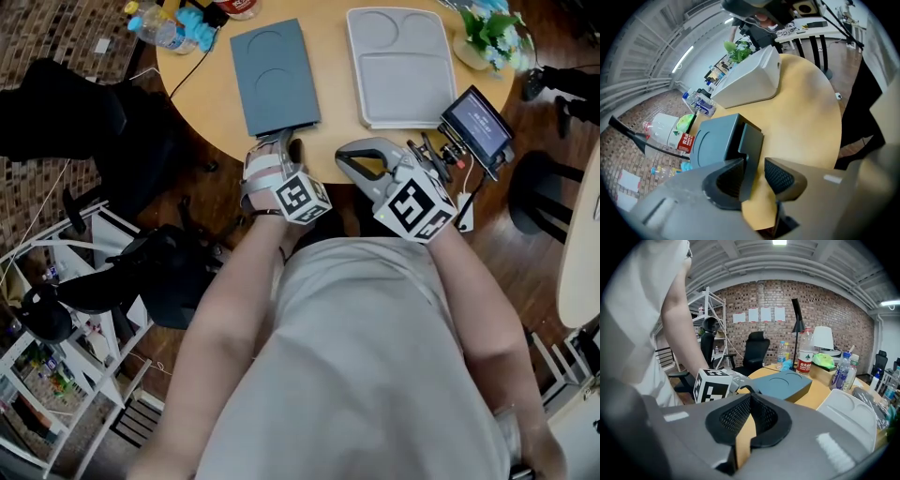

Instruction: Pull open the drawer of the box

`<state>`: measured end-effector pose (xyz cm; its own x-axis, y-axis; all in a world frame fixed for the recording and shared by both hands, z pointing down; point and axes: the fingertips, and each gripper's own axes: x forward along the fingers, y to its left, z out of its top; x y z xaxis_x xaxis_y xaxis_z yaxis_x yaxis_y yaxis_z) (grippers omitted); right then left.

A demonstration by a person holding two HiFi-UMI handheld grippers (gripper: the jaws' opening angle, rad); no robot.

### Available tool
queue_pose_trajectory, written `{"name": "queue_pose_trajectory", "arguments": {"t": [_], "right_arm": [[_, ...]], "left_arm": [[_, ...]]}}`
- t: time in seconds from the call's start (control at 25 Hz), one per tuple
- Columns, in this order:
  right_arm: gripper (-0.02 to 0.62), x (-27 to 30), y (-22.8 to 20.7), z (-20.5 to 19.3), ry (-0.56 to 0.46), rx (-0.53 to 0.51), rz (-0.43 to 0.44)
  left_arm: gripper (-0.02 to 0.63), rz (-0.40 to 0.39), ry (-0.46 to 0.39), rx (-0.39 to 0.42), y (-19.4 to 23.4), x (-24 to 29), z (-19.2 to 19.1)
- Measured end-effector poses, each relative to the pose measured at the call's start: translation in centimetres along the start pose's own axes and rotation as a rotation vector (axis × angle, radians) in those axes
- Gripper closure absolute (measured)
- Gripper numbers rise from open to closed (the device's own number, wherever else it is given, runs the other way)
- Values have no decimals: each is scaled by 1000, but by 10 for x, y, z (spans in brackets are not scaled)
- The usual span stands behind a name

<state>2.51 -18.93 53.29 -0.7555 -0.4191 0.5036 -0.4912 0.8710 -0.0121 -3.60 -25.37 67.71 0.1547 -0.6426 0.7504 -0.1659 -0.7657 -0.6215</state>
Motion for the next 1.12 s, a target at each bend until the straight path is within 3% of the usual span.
{"name": "queue_pose_trajectory", "arguments": {"t": [0.2,0.4,0.48,0.88,1.12], "right_arm": [[592,-9,-8,-3,17,7,-12],[592,-12,-9,1,-9,13,-5],[592,-13,-10,2,-30,19,-5],[592,-15,-1,-1,-22,-17,38],[592,-20,8,-11,-34,-33,100]], "left_arm": [[442,10,23,60,-5,4,-3],[492,32,51,118,1,6,-8],[545,31,53,122,4,5,-7],[551,-21,73,134,-15,-9,-9],[552,-70,85,93,-44,-24,-12]]}}
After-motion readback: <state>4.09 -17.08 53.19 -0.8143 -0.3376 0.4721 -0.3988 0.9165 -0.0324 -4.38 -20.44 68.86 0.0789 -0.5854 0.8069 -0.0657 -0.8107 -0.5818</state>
